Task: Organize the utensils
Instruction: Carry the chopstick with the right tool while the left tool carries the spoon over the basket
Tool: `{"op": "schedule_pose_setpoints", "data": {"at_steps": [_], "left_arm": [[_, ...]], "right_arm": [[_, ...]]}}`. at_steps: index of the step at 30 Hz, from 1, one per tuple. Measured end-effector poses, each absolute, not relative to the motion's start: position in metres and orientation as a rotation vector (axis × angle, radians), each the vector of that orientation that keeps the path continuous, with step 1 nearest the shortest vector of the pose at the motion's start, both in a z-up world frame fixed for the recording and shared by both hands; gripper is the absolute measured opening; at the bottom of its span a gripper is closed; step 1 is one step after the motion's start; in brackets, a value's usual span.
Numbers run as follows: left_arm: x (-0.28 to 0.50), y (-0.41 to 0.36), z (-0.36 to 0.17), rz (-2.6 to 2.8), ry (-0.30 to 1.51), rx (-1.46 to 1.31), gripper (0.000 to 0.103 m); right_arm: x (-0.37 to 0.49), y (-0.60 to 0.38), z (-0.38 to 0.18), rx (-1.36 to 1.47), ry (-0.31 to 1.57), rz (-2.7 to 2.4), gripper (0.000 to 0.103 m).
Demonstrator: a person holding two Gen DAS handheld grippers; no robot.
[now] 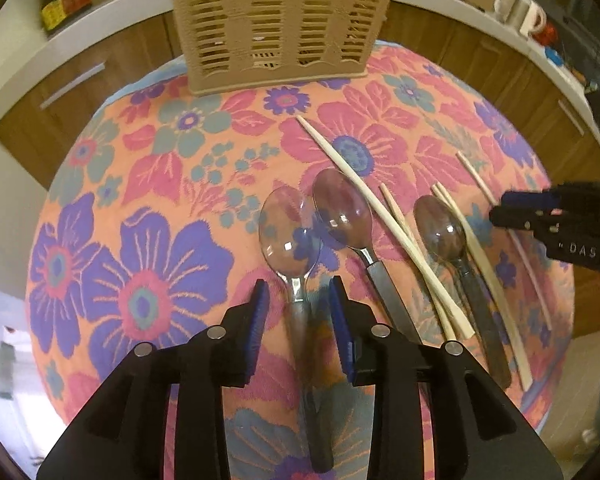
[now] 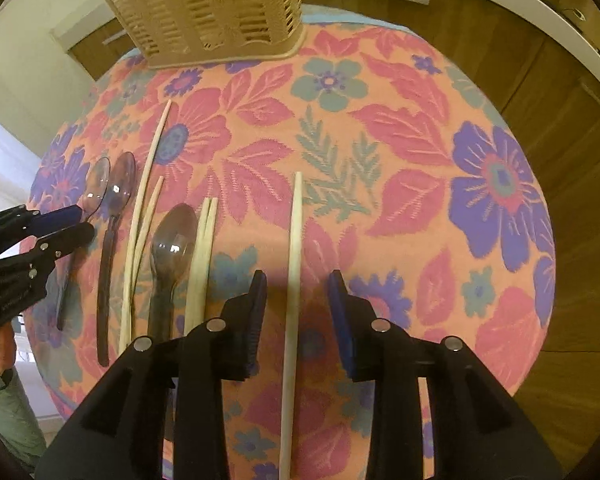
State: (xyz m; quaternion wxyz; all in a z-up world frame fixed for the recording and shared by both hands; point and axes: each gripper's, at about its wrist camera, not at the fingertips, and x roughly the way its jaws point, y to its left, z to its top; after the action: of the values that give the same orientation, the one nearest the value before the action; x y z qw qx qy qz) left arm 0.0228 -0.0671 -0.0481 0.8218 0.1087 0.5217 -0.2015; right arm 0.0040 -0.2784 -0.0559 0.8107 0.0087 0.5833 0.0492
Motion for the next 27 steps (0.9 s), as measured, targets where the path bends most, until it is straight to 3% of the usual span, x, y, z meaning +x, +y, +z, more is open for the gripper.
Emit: {"op": "schedule_pose_setpoints", "data": {"at_steps": [1, 3, 5, 14, 27], "left_arm": [[0.023, -0.07, -0.049, -0.424, 1.11, 0.248, 0.03], [0.023, -0.073, -0.049, -0.408, 1.101, 0.276, 0.025], [0.021, -0.076, -0.049, -0.377, 1.077, 0.31, 0.011], [0.018, -0.071, -0.021, -0.417, 0.968, 0.199, 0.009], [0.02, -0.048, 0.102, -0.479, 0.592, -0.008, 0.009]], "right_arm": [[0.007, -0.276, -0.055, 0.0, 1.251, 0.101, 0.028], [0.01, -0.269, -0.055, -0.051, 1.253, 0.092, 0.015], [0.011, -0.261, -0.055, -0.109, 1.247, 0.084, 0.004], [0.006, -0.253, -0.028, -0.116, 1.159, 0.136, 0.004], [0.009, -0.234, 0.081, -0.108, 0.786, 0.229, 0.004]]}}
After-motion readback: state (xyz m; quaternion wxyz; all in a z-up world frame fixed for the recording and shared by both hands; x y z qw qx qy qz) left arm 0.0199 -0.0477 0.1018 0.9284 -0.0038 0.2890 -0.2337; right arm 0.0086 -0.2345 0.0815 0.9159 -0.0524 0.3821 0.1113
